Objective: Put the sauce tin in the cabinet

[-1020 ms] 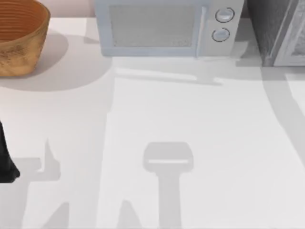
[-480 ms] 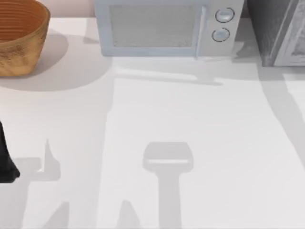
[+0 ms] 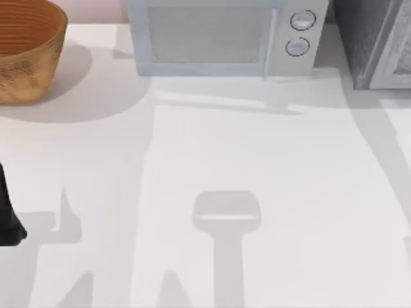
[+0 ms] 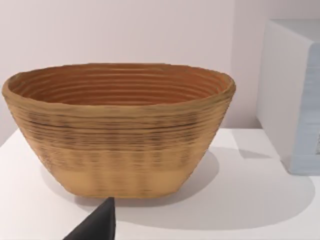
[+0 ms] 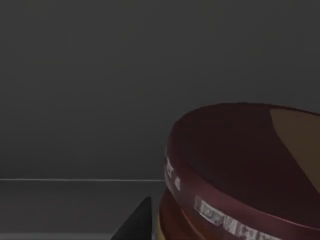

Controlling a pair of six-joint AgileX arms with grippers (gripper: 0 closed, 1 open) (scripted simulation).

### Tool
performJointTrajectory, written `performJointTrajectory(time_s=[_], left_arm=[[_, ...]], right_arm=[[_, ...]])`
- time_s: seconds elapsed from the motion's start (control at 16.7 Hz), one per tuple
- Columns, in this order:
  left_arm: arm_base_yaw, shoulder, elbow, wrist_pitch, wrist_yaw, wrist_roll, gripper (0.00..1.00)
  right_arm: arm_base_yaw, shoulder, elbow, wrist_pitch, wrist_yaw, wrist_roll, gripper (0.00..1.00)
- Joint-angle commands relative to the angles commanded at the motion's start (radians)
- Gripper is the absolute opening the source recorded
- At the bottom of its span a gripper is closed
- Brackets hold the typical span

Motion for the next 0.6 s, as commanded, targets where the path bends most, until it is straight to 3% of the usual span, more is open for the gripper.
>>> performJointTrajectory(time_s=[0.6], left_arm=[[0.0,0.0,0.0,0.0,0.0,0.0,1.0]], right_arm=[[-0.037,0.218,0.189,0.036,-0.032,0.0,0.0]])
